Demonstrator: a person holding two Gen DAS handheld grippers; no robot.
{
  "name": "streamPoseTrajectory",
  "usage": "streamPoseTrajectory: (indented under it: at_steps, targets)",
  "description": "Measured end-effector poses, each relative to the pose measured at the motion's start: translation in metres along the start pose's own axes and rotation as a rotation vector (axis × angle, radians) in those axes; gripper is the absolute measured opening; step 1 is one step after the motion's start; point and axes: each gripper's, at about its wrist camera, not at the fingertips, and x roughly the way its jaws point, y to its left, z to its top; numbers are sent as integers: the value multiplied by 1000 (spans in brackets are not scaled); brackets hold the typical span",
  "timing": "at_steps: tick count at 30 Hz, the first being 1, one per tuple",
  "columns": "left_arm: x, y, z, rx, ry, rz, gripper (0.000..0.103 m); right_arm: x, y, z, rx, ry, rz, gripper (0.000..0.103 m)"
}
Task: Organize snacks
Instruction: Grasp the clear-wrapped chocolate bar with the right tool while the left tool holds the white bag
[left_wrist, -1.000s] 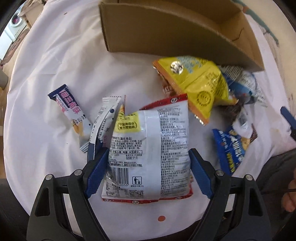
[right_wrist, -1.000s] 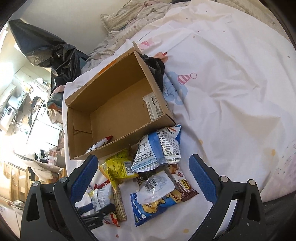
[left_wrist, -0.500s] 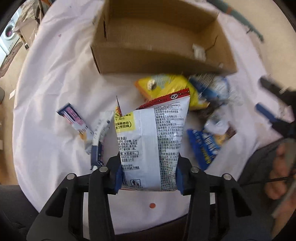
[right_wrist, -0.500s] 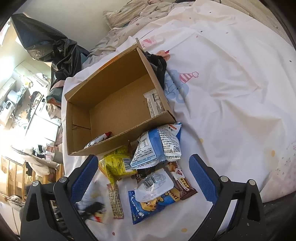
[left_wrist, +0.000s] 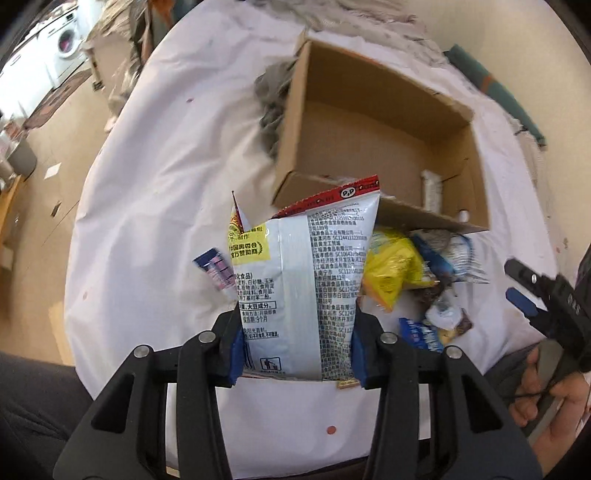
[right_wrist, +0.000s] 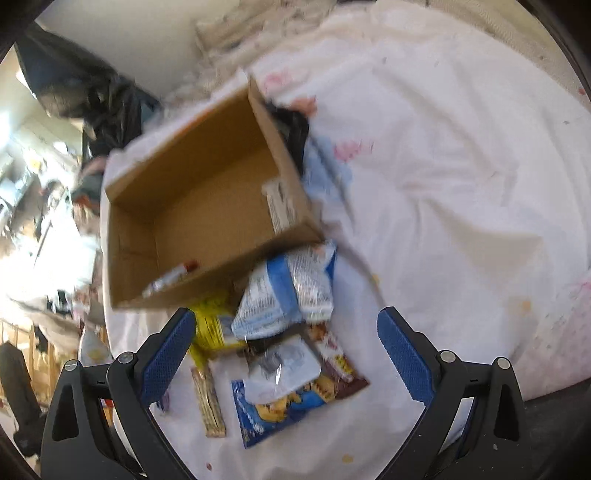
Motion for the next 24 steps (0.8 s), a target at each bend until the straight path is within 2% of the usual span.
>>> streamPoseTrajectory:
  at_steps: [3,5,9,11,15,18,24]
  targets:
    - [2,3,-3,-18,21,-28,40,18,16,-8,-81,87,1,99]
    - [0,1,-4,-20,25,-42,41,29,26,-12,-134,134,-4,93]
    - [-2,-4,-6,-17,25,-67,41,49,37,-21,-220,186,-80,92]
    - [-4,-5,-5,-19,21,-70,41,58,46,-23,-268,208,-88,91]
    - [-3,-5,-4,-30,24,-76,41,89,67,-23,-411,274,-171,91]
    - [-2,-3,-3,-36,27,-75,41,111,70,-22,-444,307,-222,91]
    - [4,-5,-3,-33,44,-69,41,138,78,-20,-479,336,-238,90]
